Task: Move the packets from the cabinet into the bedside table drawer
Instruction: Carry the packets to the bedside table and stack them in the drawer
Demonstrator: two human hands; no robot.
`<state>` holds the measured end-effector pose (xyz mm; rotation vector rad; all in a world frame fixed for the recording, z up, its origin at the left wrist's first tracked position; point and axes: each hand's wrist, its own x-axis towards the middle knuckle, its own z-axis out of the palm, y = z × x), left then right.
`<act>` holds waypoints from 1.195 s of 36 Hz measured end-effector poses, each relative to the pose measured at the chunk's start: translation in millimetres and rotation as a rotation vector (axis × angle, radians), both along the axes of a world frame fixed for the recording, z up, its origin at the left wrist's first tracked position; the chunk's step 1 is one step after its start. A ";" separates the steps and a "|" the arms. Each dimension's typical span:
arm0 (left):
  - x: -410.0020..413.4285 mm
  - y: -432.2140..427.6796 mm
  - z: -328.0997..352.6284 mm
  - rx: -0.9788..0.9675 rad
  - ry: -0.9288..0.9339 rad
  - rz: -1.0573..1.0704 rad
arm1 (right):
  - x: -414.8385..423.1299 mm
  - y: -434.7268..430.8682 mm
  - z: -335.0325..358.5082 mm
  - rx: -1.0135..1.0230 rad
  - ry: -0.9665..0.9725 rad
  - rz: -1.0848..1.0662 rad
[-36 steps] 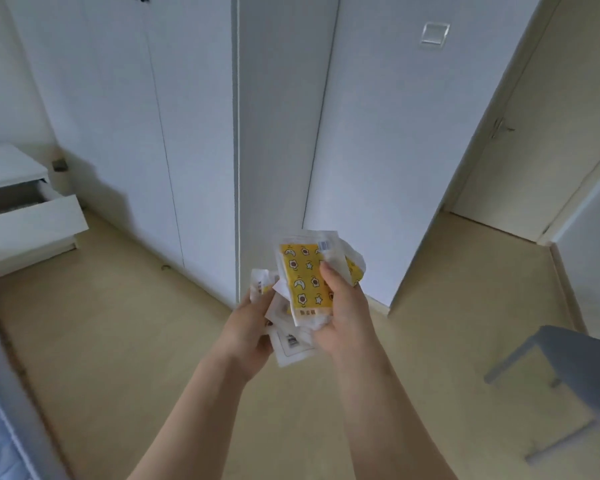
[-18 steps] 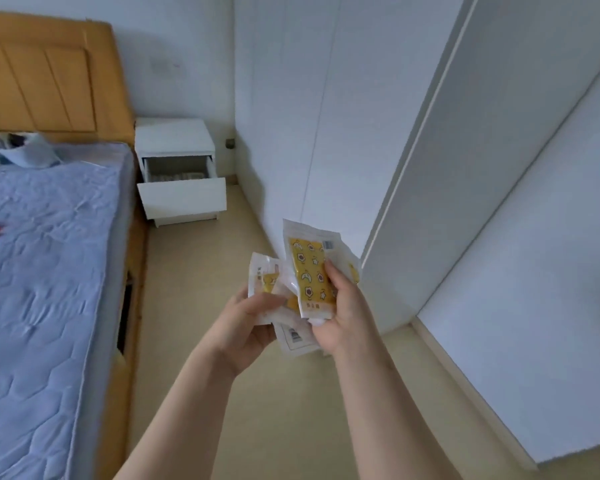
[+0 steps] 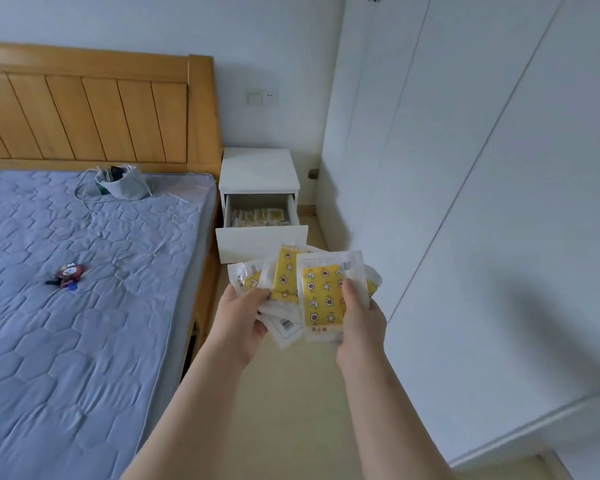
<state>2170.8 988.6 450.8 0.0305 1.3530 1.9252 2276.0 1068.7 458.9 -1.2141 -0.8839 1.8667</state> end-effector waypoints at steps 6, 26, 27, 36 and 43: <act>-57.2 70.1 -2.4 -0.005 -0.026 0.012 | -73.8 66.7 -2.6 -0.002 -0.035 0.000; -266.1 304.1 -47.3 -0.138 -0.155 0.223 | -315.6 317.4 -73.9 -0.028 -0.203 0.175; -278.1 309.0 -53.7 -0.148 -0.162 0.223 | -326.9 323.3 -78.8 -0.067 -0.204 0.199; -428.4 368.1 -111.7 -0.214 -0.241 0.134 | -464.6 387.7 -129.5 -0.110 -0.308 0.256; -542.2 417.0 -162.0 -0.262 -0.232 -0.015 | -561.2 441.8 -179.9 -0.075 -0.360 0.298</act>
